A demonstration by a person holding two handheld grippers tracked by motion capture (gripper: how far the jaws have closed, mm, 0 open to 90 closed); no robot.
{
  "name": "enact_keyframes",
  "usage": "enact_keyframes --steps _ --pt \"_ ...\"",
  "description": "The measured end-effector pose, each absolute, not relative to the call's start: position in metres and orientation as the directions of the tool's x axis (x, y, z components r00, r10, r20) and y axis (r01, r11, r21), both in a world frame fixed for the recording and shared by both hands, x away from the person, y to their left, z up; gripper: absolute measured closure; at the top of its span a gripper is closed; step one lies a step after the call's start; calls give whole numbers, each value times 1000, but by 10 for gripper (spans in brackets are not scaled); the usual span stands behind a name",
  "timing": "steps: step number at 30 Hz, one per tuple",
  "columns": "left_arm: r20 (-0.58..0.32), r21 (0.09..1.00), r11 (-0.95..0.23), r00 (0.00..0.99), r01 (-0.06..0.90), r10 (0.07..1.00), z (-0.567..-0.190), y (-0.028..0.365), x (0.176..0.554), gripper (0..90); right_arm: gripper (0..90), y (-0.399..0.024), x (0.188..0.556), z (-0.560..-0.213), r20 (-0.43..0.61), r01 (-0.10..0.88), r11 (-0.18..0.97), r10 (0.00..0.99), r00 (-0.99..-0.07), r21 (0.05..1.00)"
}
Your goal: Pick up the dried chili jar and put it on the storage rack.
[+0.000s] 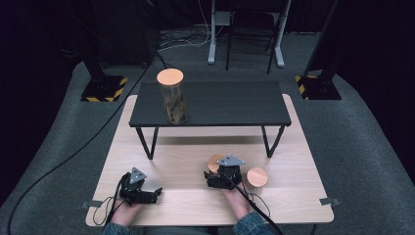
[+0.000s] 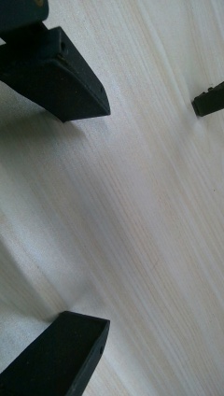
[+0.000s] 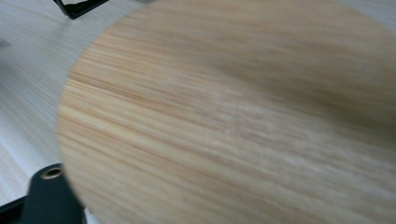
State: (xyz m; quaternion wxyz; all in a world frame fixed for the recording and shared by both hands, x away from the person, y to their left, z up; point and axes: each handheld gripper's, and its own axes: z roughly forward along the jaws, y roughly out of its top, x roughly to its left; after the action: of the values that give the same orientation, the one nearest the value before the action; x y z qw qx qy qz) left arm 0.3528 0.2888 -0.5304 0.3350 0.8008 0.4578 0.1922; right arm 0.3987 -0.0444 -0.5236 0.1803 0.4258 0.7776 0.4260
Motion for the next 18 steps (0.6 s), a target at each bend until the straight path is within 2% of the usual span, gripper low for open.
enact_keyframes --steps 7,18 --pt "1 713 -356 507 604 862 -530 289 353 12 245 -44 396 -522 47 487 291 819 -571 824" --pt "1 713 -357 508 603 861 -530 289 353 12 245 -46 390 -509 72 492 285 806 -588 823"
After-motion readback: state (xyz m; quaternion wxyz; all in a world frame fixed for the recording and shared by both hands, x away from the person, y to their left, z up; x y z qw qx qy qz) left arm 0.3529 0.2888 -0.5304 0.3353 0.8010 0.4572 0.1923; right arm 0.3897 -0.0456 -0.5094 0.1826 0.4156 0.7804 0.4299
